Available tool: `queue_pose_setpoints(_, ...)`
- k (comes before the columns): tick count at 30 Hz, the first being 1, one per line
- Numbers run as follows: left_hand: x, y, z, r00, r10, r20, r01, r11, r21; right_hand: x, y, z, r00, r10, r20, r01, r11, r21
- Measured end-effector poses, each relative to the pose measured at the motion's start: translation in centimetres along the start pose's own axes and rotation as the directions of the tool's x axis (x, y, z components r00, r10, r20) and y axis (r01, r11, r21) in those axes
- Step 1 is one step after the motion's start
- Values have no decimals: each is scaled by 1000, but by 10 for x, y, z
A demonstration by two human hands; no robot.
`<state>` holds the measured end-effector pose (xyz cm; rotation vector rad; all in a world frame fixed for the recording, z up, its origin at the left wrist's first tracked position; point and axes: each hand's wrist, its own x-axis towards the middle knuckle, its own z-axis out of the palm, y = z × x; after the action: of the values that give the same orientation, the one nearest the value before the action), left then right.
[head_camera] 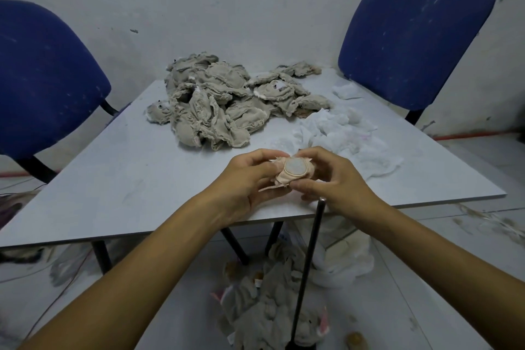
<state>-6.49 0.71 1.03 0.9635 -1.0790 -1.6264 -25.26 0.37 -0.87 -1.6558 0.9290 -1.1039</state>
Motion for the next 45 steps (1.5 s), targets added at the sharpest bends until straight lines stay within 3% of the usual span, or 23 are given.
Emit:
queue_pose_setpoints(8, -3, -3, 5, 999, 38, 15, -39, 992, 122, -4, -7, 0, 989, 77, 126, -110, 951, 287)
queue_pose_setpoints(11, -5, -3, 9, 998, 21, 56, -25, 998, 61, -2, -11, 6, 986, 124, 111, -157, 911, 380)
queue_pose_setpoints(16, -8, -1, 4, 972, 114, 206, -130, 990, 63, 0, -11, 7, 983, 180, -40, -164, 954, 252)
queue_pose_setpoints(21, -10, -10, 9, 961, 276, 36, -272, 906, 323, 0, -5, 11, 964, 211, -165, -188, 972, 140)
queue_pose_setpoints(24, -10, -17, 13, 943, 327, -65, -273, 869, 412, 0, -6, 14, 961, 195, -197, -187, 980, 61)
queue_pose_setpoints(28, -9, -23, 15, 889, 408, -209, -202, 759, 619, -1, -14, 16, 978, 207, -37, -200, 969, 147)
queue_pose_setpoints(30, -10, -22, 12, 866, 464, -187, -224, 694, 684, -1, -14, 15, 979, 203, -22, -200, 975, 100)
queue_pose_setpoints(34, -12, -25, 13, 839, 542, -34, -337, 568, 751, 0, -11, 14, 956, 123, -267, -159, 980, -118)
queue_pose_setpoints(36, -14, -26, 15, 890, 456, -1, -327, 641, 695, -1, -8, 15, 955, 24, -297, -92, 972, -216)
queue_pose_setpoints(39, -14, -18, 17, 990, 142, 8, -140, 967, 211, -3, -7, 13, 966, -138, -221, 47, 926, -374)
queue_pose_setpoints(41, -13, -10, 14, 994, 96, -49, -93, 994, 54, -4, -9, 13, 978, -154, -142, 109, 953, -284)
queue_pose_setpoints(45, -9, -3, 3, 994, 51, -97, -43, 996, 80, -3, -12, 8, 996, -44, -80, 38, 997, -75)
